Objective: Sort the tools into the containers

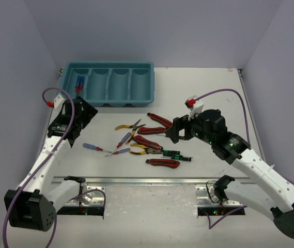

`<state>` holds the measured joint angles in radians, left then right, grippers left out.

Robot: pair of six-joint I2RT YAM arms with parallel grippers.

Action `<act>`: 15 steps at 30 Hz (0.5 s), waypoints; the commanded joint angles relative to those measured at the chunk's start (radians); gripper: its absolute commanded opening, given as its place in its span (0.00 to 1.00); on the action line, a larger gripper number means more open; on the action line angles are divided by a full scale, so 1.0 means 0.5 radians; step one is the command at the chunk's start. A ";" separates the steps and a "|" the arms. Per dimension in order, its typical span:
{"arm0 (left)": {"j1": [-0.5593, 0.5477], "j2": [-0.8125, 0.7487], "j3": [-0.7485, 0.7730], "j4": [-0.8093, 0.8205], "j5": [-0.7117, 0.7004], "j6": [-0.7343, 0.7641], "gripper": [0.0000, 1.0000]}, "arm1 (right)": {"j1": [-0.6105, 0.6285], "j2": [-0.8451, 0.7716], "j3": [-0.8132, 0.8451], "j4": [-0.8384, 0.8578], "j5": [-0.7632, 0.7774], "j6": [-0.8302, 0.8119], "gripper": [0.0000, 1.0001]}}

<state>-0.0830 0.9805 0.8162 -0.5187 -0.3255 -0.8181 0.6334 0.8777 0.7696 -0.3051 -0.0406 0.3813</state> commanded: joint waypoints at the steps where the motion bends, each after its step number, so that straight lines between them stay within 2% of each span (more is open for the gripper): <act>1: -0.002 0.047 -0.206 -0.228 0.249 -0.309 1.00 | 0.000 -0.032 -0.069 0.104 0.145 -0.015 0.99; 7: -0.034 0.263 -0.291 -0.296 0.335 -0.512 1.00 | -0.003 -0.027 -0.125 0.107 0.209 -0.033 0.99; 15: -0.055 0.695 -0.165 -0.380 0.136 -0.567 0.97 | 0.000 -0.040 -0.147 0.119 0.231 -0.048 0.99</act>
<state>-0.0987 1.2505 0.6760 -0.6823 -0.2043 -1.0542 0.6334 0.8680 0.7030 -0.2889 0.0363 0.3717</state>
